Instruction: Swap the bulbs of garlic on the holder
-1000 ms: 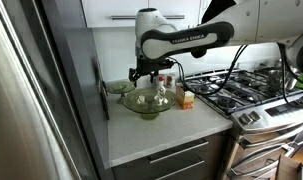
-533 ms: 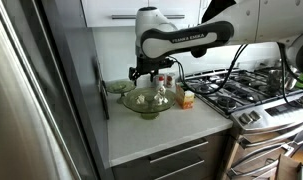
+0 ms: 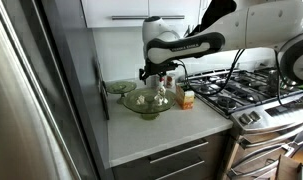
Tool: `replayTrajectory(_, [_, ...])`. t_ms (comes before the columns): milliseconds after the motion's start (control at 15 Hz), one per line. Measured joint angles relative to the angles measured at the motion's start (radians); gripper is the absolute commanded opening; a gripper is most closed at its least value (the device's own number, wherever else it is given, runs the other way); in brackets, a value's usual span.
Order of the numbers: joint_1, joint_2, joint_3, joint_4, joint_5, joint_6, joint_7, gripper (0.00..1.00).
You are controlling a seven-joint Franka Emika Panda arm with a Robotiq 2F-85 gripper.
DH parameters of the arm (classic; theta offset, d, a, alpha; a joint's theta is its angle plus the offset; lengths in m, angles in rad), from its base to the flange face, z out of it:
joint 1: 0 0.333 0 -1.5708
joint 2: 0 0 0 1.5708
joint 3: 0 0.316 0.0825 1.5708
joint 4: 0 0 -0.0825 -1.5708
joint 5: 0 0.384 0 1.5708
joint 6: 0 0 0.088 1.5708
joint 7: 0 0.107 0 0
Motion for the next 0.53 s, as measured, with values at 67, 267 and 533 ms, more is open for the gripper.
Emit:
replayTrajectory(67, [-0.009, 0.013, -0.006, 0.009, 0.001, -0.003, 0.005, 1.00])
replayTrajectory(267, [-0.034, 0.050, -0.015, 0.039, 0.012, -0.012, 0.013, 1.00])
replayTrajectory(533, [-0.058, 0.067, -0.016, 0.046, 0.041, -0.014, 0.013, 1.00])
